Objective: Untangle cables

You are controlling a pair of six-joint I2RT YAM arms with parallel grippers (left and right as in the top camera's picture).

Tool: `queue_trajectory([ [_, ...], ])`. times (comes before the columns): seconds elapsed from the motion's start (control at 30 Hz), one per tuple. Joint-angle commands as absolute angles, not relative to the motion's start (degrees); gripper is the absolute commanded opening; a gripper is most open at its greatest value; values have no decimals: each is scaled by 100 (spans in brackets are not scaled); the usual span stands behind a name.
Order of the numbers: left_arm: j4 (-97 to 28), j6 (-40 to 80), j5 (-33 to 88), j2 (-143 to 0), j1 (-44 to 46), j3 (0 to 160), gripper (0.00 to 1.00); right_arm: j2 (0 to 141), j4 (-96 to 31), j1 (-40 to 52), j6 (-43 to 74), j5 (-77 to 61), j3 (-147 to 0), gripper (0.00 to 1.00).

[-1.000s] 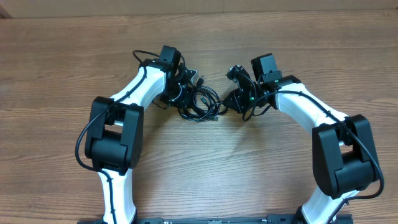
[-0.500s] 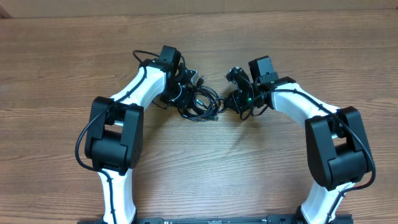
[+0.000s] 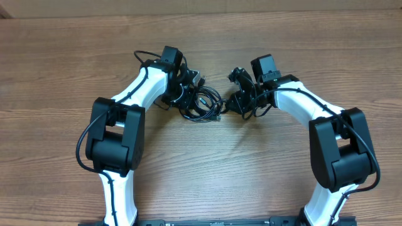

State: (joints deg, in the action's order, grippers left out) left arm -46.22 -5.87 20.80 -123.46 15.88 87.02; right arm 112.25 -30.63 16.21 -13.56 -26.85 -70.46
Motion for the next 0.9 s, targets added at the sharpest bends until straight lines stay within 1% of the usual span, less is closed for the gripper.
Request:
queue_trajectory([
  [0.0,-4624,-508,1951,-12473,1544,8676,17,11037,-2893,1603,-1378,-2641,-7210,24],
  [0.1,-4624,-508,1951,-12473,1544,8676,17,11039,-2652,1603,-1378,-2644,-7207,25],
  [0.17,-4624,-508,1951,-12473,1546,8676,17,11039,-2600,1621,-1380,-2663,-7207,32],
  [0.27,-4624,-508,1951,-12473,1544,8676,17,11065,-2639,1647,-1551,-2672,-7205,36],
  [0.3,-4624,-508,1951,-12473,1544,8676,17,11115,-2648,1645,-1669,-2773,-7205,39],
  [0.43,-4624,-508,1951,-12473,1544,8676,17,11201,-2635,1645,-2003,-3033,-7196,40],
  [0.53,-4624,-510,1951,-12473,1544,8676,17,11246,-2591,1645,-2093,-3168,-7196,38],
  [0.57,-4624,-508,1951,-12473,1544,8676,17,11264,-2589,1645,-2182,-3229,-7196,32],
  [0.6,-4624,-508,1951,-12473,1544,8676,17,11275,-2580,1645,-2200,-3227,-7196,24],
  [0.63,-4624,-508,1951,-12473,1544,8676,17,11297,-2574,1645,-2235,-3232,-7196,20],
  [0.77,-4624,-508,1951,-12473,1544,8676,17,11330,-2552,1640,-2261,-3232,-7196,18],
  [0.87,-4624,-510,1951,-12473,1544,8676,17,11330,-2556,1638,-2261,-3234,-7196,22],
])
